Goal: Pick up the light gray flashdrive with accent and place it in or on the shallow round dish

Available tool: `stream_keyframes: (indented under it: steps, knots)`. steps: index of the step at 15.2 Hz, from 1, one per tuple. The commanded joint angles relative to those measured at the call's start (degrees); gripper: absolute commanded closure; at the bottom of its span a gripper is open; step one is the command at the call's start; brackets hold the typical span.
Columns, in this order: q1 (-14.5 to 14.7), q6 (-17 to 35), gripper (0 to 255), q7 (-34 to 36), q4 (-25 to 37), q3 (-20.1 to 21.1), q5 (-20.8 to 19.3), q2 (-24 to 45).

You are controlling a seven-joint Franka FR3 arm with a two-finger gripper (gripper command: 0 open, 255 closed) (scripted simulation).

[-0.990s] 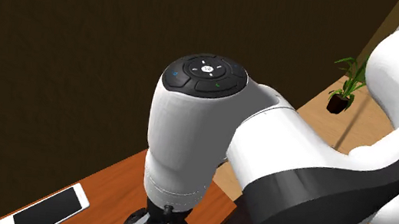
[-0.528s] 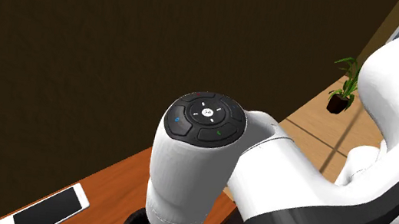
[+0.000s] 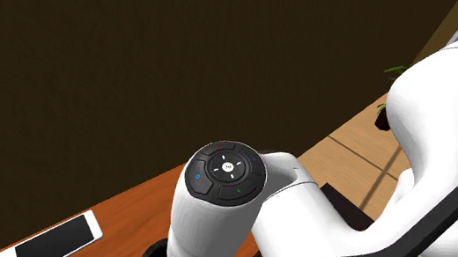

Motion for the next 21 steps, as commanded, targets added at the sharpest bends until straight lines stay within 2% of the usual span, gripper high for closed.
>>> stream_keyframes:
  steps: [1,8,9,14,18,21]
  knots:
    - [0.19,0.87,255,0.57,-0.32,-0.11,-0.73,0.75]
    - [0.19,0.86,255,0.56,-0.32,-0.12,-0.72,0.75]
    - [0.19,0.86,0,0.56,-0.32,-0.12,-0.72,0.75]
    - [0.19,0.86,0,0.56,-0.32,-0.12,-0.72,0.75]
    - [-0.59,-5.61,0,-2.32,3.06,0.63,3.45,-3.71]
    - [-0.57,-5.60,0,-2.32,3.06,0.60,3.46,-3.71]
